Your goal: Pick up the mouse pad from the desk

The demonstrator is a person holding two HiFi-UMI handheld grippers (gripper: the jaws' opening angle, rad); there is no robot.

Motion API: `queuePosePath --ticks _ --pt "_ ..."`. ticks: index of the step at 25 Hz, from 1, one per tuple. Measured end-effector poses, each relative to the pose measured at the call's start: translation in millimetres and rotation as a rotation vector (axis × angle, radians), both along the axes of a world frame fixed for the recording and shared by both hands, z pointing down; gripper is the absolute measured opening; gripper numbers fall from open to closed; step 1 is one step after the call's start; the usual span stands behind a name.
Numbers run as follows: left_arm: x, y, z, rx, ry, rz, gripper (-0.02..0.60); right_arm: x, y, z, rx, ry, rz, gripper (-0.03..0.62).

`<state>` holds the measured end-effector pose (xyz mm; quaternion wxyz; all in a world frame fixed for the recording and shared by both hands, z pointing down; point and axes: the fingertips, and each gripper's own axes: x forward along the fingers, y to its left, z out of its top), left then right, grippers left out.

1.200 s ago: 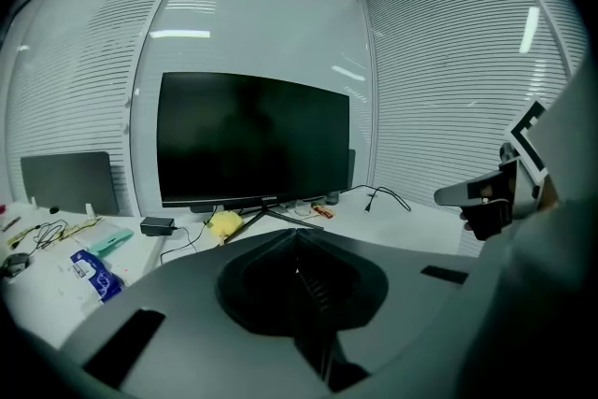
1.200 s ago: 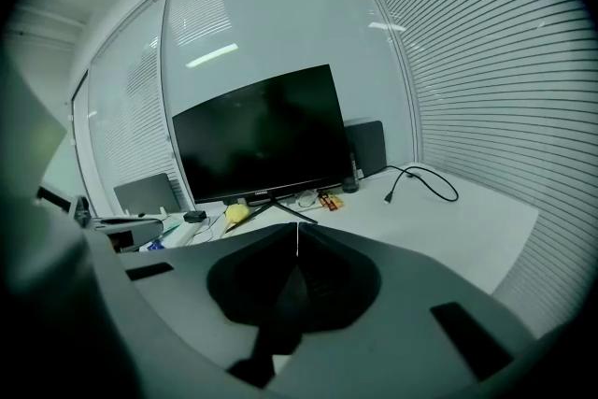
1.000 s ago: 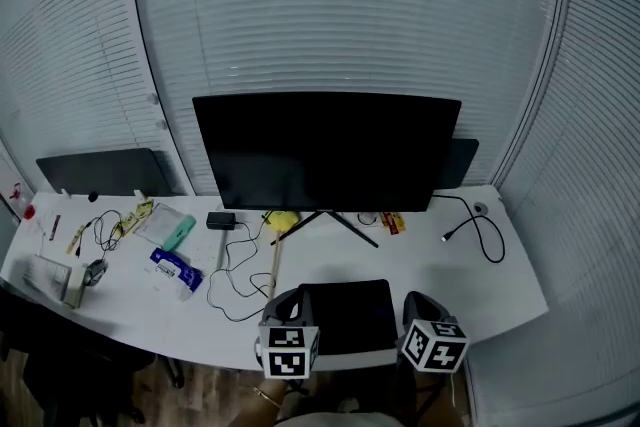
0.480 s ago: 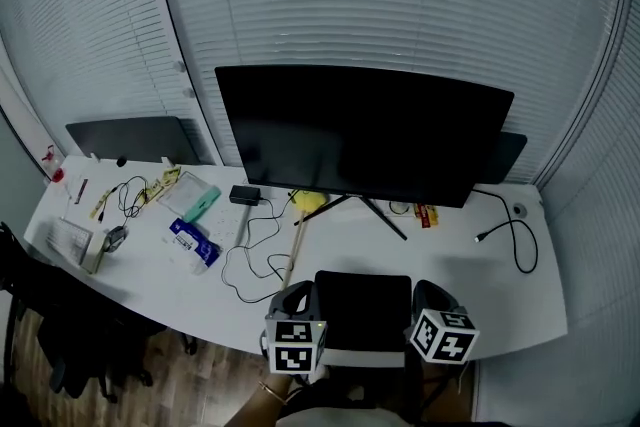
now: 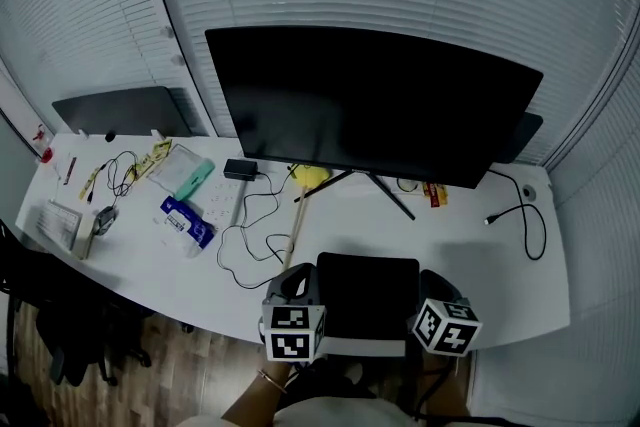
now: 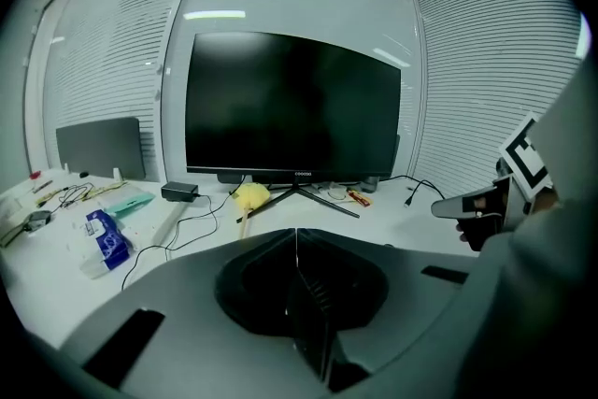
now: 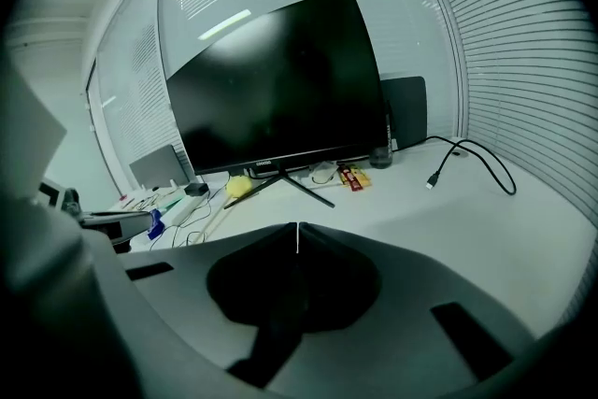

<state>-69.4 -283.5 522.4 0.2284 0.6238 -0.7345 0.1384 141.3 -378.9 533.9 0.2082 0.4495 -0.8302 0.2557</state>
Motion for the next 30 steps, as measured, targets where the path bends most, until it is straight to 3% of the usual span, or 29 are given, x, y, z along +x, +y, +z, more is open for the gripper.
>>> queuePosePath --ticks 8,9,10,11,13,18,30 --pt "4 -4 26 -0.052 0.075 0.024 0.024 1 1 26 -0.042 0.045 0.001 0.038" --pt "5 -5 29 -0.057 0.086 0.029 0.057 3 1 29 -0.048 0.049 0.005 0.043" --pt "7 -6 33 -0.064 0.096 0.035 0.132 4 0 32 -0.054 0.054 0.008 0.056" --pt "8 -8 37 -0.072 0.104 0.040 0.149 6 0 35 -0.060 0.060 0.011 0.075" --pt "10 -10 43 -0.088 0.111 0.047 0.149 7 -1 42 -0.074 0.076 0.011 0.123" --pt "13 -13 63 -0.141 0.129 0.050 0.161 9 -4 59 -0.108 0.108 -0.001 0.149" --pt "2 -24 98 -0.210 0.141 0.012 0.163 5 -16 98 -0.172 0.183 -0.058 0.150"
